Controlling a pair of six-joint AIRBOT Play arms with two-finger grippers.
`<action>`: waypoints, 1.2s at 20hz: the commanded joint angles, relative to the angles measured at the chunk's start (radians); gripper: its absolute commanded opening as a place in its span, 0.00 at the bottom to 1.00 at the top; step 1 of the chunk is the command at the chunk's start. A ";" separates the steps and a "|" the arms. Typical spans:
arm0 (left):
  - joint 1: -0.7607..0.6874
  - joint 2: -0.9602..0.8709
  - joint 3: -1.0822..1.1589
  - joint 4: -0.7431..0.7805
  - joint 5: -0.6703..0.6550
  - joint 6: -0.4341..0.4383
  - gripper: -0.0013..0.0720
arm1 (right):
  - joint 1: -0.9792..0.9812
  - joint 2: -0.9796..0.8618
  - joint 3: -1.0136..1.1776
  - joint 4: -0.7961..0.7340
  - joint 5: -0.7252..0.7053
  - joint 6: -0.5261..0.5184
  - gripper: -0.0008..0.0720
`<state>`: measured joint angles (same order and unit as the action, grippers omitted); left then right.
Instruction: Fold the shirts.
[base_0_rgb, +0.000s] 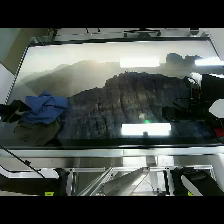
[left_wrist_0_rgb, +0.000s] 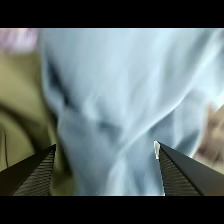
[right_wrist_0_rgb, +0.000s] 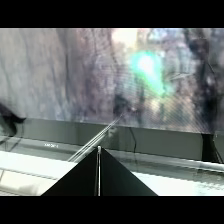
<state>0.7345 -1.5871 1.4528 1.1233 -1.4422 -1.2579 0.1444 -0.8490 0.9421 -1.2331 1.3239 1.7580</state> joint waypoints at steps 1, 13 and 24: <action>-0.018 -0.002 0.069 -0.061 0.135 0.002 0.99 | 0.001 0.001 0.000 0.000 0.000 0.000 0.04; -0.144 -0.238 0.074 0.053 0.169 0.003 0.03 | 0.000 0.001 0.000 0.000 0.000 0.000 0.04; -0.409 -0.128 0.473 -0.416 -0.082 -0.033 0.06 | 0.000 0.001 0.000 -0.001 -0.038 -0.001 0.04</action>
<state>0.4080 -1.7634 1.8542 0.9615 -1.4769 -1.2850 0.1444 -0.8490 0.9421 -1.2335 1.3056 1.7576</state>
